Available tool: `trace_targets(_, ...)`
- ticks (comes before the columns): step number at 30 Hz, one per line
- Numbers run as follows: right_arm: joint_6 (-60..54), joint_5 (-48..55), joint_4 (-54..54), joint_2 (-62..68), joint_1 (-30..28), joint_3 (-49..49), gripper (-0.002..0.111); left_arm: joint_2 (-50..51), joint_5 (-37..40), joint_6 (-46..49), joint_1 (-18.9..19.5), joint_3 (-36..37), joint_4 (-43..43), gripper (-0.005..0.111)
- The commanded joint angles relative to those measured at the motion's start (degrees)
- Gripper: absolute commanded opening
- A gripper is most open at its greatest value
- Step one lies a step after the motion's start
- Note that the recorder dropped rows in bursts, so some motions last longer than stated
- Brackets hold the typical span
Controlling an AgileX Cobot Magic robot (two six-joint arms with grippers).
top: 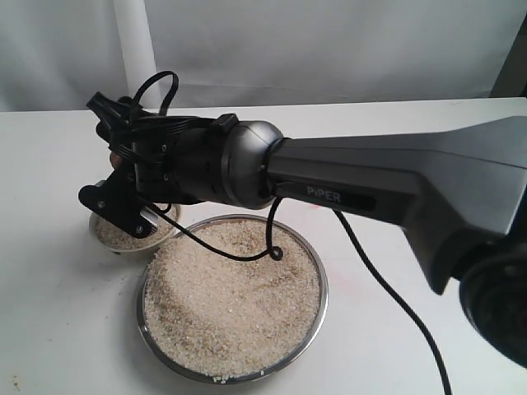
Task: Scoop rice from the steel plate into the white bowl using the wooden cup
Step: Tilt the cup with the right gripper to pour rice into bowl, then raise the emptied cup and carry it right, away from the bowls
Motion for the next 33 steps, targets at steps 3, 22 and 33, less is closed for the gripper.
trace_targets(3,-0.2,0.2,-1.7,-0.4,0.6,-0.5,0.000,-0.2,-0.3,-0.2,-0.2,-0.2,-0.3,0.000)
trace_targets(22,18.7,-0.5,31.9,-3.6,1.2,-0.5,0.000,-0.2,-0.3,-0.4,-0.2,-0.2,-0.3,0.000)
trace_targets(33,54.1,-18.6,24.0,-32.2,-0.5,25.7,0.000,-0.2,-0.3,-0.3,-0.2,-0.2,-0.3,0.000)
